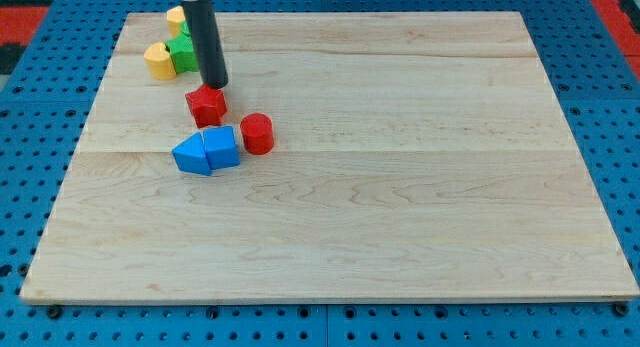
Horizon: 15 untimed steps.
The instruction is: Push the blue blocks and the red blocks to the center of the board
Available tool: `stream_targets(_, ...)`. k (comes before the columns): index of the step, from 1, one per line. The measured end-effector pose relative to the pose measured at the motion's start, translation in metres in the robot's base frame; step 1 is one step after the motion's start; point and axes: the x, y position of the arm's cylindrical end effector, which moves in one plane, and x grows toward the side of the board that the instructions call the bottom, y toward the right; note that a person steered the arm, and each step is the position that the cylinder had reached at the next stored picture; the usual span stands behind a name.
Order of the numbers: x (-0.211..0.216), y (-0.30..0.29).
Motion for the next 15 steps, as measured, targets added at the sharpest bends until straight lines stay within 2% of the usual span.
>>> stream_targets(1,0.05,0.011)
stream_targets(2,0.05,-0.004)
stream_targets(3,0.064,-0.08)
stream_targets(4,0.124,-0.076)
stream_targets(7,0.127,0.032)
stream_targets(8,0.11,0.065)
stream_targets(9,0.108,0.06)
stream_targets(11,0.125,-0.078)
stream_targets(12,0.091,-0.074)
stream_targets(13,0.096,0.007)
stream_targets(14,0.119,0.047)
stream_targets(15,0.108,0.054)
